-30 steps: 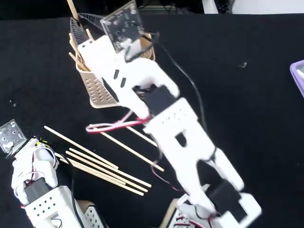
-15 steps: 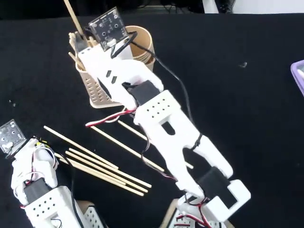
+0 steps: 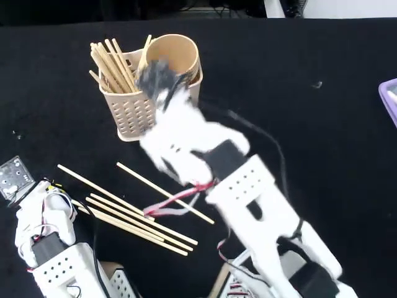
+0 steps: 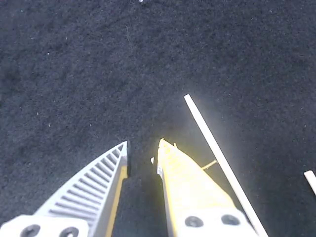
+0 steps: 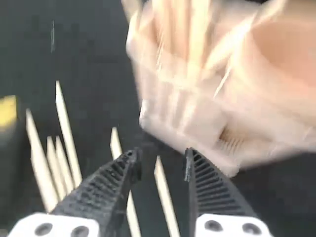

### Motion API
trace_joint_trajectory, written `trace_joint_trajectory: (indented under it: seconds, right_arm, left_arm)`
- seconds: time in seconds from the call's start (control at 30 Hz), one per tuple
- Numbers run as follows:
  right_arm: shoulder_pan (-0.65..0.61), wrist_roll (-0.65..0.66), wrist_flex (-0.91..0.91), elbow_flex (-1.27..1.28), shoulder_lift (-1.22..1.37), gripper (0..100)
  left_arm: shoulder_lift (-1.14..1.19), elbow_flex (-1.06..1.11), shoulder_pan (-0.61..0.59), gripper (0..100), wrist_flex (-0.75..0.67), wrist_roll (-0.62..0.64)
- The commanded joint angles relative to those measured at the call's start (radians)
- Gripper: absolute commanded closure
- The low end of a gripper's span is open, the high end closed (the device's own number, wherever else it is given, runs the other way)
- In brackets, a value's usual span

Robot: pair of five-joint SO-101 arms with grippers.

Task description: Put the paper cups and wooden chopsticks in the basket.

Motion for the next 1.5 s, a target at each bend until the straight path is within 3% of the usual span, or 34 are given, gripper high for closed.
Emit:
trace_joint_trajectory:
  seconds: [0.0,0.13,0.27,0.53,0.67,0.77,0.87,0.97,1.2,1.47]
  right_arm:
    - [-0.061,0.064,-0.028,0.239,-0.048,82.4]
    - [-0.066,0.180,-0.255,0.456,-0.001,72.2]
    - [-0.055,0.232,-0.376,0.509,0.131,70.9]
    - [0.006,0.302,-0.315,0.323,0.420,70.7]
    - [0.071,0.417,-0.239,0.242,0.512,71.3]
    - [0.075,0.499,-0.173,0.219,0.559,80.6]
    - [0.074,0.517,-0.149,0.202,0.570,99.0]
    - [0.078,0.502,-0.144,0.196,0.570,98.6]
    - [0.078,0.499,-0.069,0.194,0.386,98.8]
    - [0.078,0.448,-0.002,0.193,-0.111,98.8]
  left_arm:
    - [-0.012,-0.038,-0.013,89,-0.021,0.009]
    - [-0.012,-0.038,-0.013,89,-0.020,0.009]
    - [-0.012,-0.038,-0.013,89,-0.020,0.009]
    - [-0.012,-0.038,-0.013,89,-0.020,0.009]
    - [-0.012,-0.038,-0.015,89,-0.020,0.009]
    - [-0.012,-0.038,-0.015,89,-0.020,0.009]
    - [-0.012,-0.038,-0.015,89,-0.020,0.009]
    - [-0.012,-0.038,-0.015,89,-0.020,0.009]
    - [-0.012,-0.038,-0.015,89,-0.020,0.009]
    - [-0.012,-0.038,-0.015,89,-0.021,0.009]
